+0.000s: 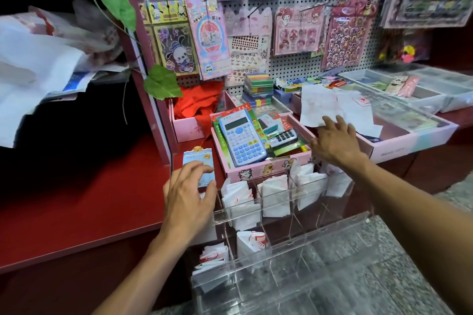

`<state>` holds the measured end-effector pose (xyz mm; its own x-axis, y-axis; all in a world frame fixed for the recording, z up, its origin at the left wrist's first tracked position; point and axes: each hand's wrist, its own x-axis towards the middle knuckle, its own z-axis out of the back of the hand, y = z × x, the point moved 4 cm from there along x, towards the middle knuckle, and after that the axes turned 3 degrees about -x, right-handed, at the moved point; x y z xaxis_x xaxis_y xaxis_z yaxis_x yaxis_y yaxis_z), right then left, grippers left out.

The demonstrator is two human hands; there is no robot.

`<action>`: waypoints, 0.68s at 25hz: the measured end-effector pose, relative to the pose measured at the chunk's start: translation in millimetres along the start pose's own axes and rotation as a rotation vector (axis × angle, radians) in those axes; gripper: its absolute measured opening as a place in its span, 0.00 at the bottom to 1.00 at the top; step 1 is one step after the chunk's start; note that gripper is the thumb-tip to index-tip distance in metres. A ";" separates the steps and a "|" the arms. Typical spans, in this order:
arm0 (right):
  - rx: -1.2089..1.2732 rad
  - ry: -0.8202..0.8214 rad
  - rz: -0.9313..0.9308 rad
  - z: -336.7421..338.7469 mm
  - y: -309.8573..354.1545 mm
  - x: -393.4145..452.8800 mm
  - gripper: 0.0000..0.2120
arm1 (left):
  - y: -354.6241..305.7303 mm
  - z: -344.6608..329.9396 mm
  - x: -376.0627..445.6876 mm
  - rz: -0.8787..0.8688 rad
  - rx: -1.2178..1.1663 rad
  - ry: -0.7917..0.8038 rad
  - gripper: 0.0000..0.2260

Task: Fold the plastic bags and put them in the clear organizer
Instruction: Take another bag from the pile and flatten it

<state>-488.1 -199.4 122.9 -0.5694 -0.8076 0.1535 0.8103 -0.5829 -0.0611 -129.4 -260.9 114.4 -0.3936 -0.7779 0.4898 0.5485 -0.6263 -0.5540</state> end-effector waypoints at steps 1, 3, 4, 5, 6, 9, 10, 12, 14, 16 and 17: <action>-0.028 0.024 -0.002 -0.3 -2.8 2.0 0.25 | 0.5 0.2 -1.3 0.001 0.001 0.004 0.16; -0.041 0.077 -0.041 -0.7 -9.3 6.7 0.29 | 0.7 1.4 -3.4 -0.009 0.005 0.009 0.17; -0.024 0.097 -0.067 -0.1 -11.4 7.8 0.30 | 0.7 2.1 -2.9 -0.015 0.010 0.009 0.17; -0.003 0.096 -0.080 -1.0 -11.8 8.9 0.31 | 1.6 2.7 -1.9 -0.015 0.014 0.010 0.17; 0.012 0.071 -0.074 -0.5 -10.7 8.6 0.31 | 3.2 2.9 -0.7 -0.009 0.015 0.011 0.16; 0.148 -0.171 -0.009 17.9 2.5 -5.9 0.29 | 6.1 5.0 0.3 0.004 0.009 0.001 0.15; 0.244 -0.262 0.041 29.2 12.9 -16.5 0.28 | 5.3 6.7 0.7 0.004 -0.001 -0.006 0.16; 0.437 -0.357 0.231 51.6 46.0 -43.1 0.25 | 1.5 9.2 3.0 0.004 -0.035 -0.019 0.16; 0.524 -0.318 0.504 72.6 91.3 -76.2 0.27 | -1.7 15.9 2.2 0.005 -0.078 -0.039 0.19; 0.518 -0.237 0.768 86.3 134.0 -110.1 0.27 | -2.1 29.5 -2.3 0.004 -0.113 -0.067 0.31; 0.508 -0.199 0.866 91.9 152.6 -126.2 0.26 | -0.4 39.2 -6.4 0.008 -0.132 -0.086 0.36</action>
<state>-279.9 -178.2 184.9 0.2358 -0.8769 0.4188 0.9219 0.3382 0.1889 -98.1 -253.7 137.8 -0.3220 -0.7790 0.5380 0.4475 -0.6260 -0.6387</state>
